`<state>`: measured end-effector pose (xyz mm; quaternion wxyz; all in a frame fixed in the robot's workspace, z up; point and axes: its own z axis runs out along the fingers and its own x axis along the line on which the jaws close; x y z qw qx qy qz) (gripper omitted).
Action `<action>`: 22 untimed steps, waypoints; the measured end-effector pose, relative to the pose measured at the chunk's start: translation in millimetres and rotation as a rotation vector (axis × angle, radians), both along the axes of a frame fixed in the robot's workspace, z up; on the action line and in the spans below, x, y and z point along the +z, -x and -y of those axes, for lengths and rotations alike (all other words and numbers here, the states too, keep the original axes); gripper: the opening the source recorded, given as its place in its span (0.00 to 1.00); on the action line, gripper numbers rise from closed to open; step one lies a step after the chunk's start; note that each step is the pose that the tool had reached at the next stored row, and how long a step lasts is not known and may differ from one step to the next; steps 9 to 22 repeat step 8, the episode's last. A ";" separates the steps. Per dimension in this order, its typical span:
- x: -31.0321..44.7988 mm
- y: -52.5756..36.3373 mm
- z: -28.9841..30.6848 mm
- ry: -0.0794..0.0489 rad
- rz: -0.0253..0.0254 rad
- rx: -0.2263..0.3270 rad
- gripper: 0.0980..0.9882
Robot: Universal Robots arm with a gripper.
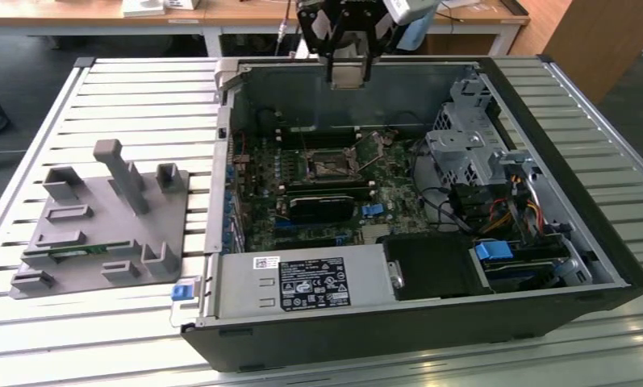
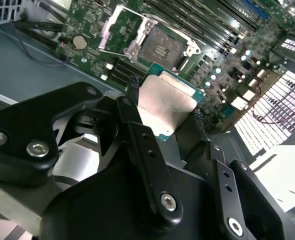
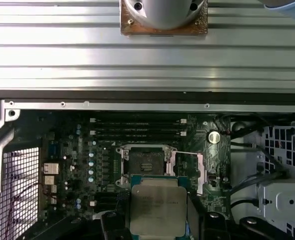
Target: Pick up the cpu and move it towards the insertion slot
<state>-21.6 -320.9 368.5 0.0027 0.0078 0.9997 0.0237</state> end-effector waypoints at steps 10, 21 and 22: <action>-0.2 -4.2 0.0 0.000 0.0000 0.000 0.50; -0.2 -4.2 0.0 0.000 0.0000 0.000 0.50; -0.2 -4.2 0.0 0.000 0.0000 0.000 0.50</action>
